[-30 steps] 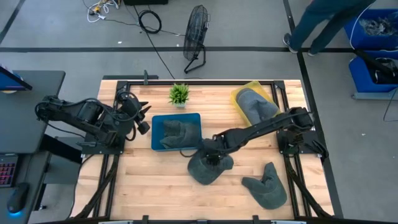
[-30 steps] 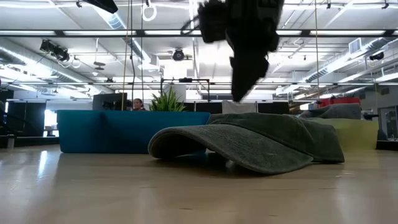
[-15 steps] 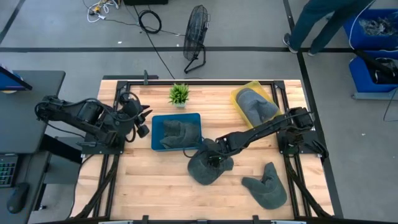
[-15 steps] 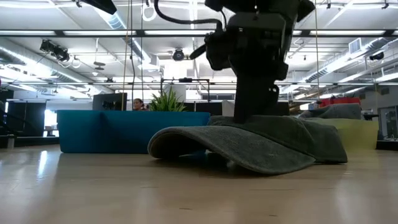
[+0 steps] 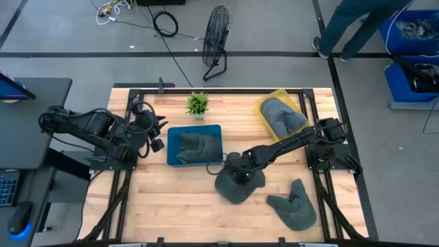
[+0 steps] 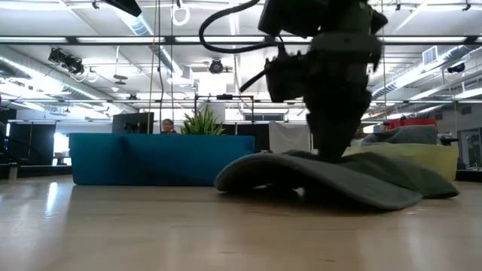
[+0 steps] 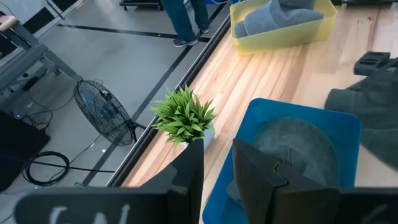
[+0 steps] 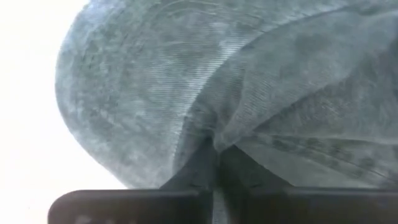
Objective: Pick & Place hat
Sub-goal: Put the left cap into the blue bin
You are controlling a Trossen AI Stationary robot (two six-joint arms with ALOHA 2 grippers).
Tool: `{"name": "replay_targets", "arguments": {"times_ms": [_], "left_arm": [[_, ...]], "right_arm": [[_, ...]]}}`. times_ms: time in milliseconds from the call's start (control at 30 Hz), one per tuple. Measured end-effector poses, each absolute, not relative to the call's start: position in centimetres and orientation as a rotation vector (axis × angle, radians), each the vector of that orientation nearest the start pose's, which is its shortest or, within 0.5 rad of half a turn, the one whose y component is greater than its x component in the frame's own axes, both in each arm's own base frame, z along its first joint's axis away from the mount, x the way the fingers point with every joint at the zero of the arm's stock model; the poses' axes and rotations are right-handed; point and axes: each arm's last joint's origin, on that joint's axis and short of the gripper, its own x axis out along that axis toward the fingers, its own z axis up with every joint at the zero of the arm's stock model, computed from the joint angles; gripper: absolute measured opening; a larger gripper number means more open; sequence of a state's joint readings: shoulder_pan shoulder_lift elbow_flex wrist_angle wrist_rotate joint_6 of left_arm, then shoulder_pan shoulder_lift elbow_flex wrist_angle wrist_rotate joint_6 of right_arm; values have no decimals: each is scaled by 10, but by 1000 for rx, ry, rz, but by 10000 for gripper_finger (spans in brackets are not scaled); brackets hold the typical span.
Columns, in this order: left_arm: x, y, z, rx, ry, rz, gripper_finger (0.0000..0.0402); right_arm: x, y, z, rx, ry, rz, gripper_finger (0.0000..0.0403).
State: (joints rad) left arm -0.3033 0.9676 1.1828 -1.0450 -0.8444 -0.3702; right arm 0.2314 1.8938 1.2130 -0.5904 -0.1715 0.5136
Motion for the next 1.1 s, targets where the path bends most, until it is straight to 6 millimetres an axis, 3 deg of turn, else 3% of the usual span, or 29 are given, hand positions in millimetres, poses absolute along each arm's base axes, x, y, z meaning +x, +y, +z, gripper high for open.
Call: {"name": "replay_targets", "arguments": {"times_ms": [133, 300, 433, 567, 800, 900, 1100], "left_arm": [[155, -26, 368, 109, 593, 625, 87], [155, -26, 368, 98, 590, 628, 87], [155, -26, 368, 80, 584, 633, 87], [155, -26, 368, 70, 580, 637, 87], [155, -26, 368, -2, 557, 659, 87], [155, -26, 368, -8, 554, 661, 87], [155, -26, 368, -25, 548, 666, 87]], "right_arm": [[345, 87, 177, 327, 1481, 5, 21], [342, 81, 229, 159, 1601, -83, 7], [345, 80, 269, -148, 1524, -124, 9], [355, 78, 290, -501, 1390, -107, 5], [385, 57, 292, -1086, 1211, 7, 4], [395, 45, 286, -1279, 1157, 180, 3], [407, 32, 265, -1830, 1039, 525, 2]]}}
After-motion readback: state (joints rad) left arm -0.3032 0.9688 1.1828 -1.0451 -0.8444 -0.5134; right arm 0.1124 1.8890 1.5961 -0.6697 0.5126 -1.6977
